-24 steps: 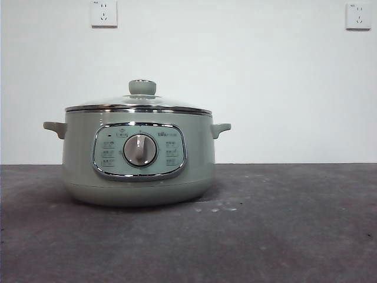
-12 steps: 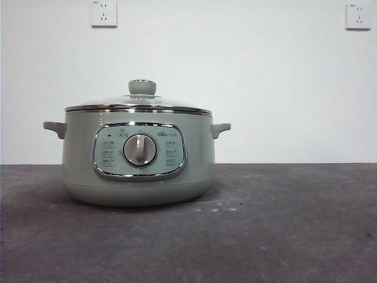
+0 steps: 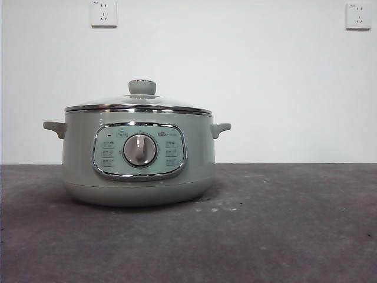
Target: Pick up the potato,open the lid,put the potato in the pot,close the lid
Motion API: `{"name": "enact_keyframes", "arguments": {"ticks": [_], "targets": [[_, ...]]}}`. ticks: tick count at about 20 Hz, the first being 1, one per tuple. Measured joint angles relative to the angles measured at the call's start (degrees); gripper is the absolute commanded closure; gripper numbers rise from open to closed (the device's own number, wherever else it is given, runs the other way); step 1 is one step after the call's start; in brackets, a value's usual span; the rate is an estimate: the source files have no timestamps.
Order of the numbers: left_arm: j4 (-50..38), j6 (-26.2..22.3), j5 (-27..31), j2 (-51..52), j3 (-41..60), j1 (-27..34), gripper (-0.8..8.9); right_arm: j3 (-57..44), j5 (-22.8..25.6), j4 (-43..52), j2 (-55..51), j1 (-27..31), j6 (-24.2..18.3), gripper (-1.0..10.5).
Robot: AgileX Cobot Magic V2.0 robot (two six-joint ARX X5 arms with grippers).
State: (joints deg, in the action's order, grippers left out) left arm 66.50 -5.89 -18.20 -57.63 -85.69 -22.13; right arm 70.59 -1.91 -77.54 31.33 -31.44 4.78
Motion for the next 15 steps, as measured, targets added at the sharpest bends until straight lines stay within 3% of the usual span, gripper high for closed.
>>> {"name": "enact_keyframes", "arguments": {"ticks": [7, 10, 12, 15], "targets": [[-0.81, -0.02, 1.11, -0.52, 0.02, 0.04, 8.17, 0.0, 0.0, 0.0, 0.0, 0.0, 0.0, 9.5], [-5.46, -0.66, 5.05, -0.11, 0.02, 1.77, 8.17, 0.0, -0.02, 0.0, 0.0, 0.0, 0.0, 9.5], [-8.66, -3.26, 7.08, 1.29, 0.02, 5.64, 8.17, 0.0, 0.0, 0.0, 0.0, 0.0, 0.0, 9.5], [-16.98, -7.5, 5.31, 6.95, 2.86, 14.8, 8.18, 0.0, 0.0, 0.0, 0.0, 0.0, 0.0, 9.5]]}}
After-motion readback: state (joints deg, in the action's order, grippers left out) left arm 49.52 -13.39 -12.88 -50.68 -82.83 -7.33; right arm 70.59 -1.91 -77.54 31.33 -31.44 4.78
